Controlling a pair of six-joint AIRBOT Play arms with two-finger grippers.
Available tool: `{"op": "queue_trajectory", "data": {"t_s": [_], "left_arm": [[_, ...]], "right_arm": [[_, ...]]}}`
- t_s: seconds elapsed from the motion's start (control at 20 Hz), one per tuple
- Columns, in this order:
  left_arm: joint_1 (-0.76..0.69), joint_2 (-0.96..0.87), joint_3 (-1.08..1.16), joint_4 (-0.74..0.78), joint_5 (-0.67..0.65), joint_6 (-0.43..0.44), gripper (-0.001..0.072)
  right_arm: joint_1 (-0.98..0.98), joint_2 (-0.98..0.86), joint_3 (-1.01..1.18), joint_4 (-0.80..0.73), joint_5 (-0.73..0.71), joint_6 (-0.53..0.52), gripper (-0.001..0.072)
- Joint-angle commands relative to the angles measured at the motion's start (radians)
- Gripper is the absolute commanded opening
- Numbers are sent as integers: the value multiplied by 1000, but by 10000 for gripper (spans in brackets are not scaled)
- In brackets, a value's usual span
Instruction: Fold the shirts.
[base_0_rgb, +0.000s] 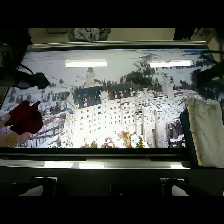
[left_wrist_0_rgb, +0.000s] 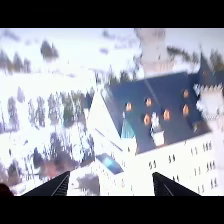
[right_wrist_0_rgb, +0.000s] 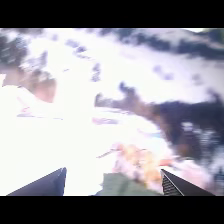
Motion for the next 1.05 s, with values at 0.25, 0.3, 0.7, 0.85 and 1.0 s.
{"op": "queue_trajectory", "data": {"t_s": [0.25, 0.3, 0.7, 0.85, 1.0], "left_arm": [[-95, 81, -325, 61, 95, -108, 605], [-95, 80, -323, 61, 101, -108, 605], [-95, 75, -323, 61, 101, -108, 605], [-95, 75, -323, 61, 101, -108, 605], [-95, 75, -323, 61, 101, -108, 606]], "right_arm": [[196, -234, -7, 138, 377, 26, 685], [196, -234, -7, 132, 377, 26, 685], [196, -234, -7, 120, 378, 26, 686], [196, -234, -7, 120, 378, 26, 686], [196, -234, -7, 120, 378, 26, 686]]}}
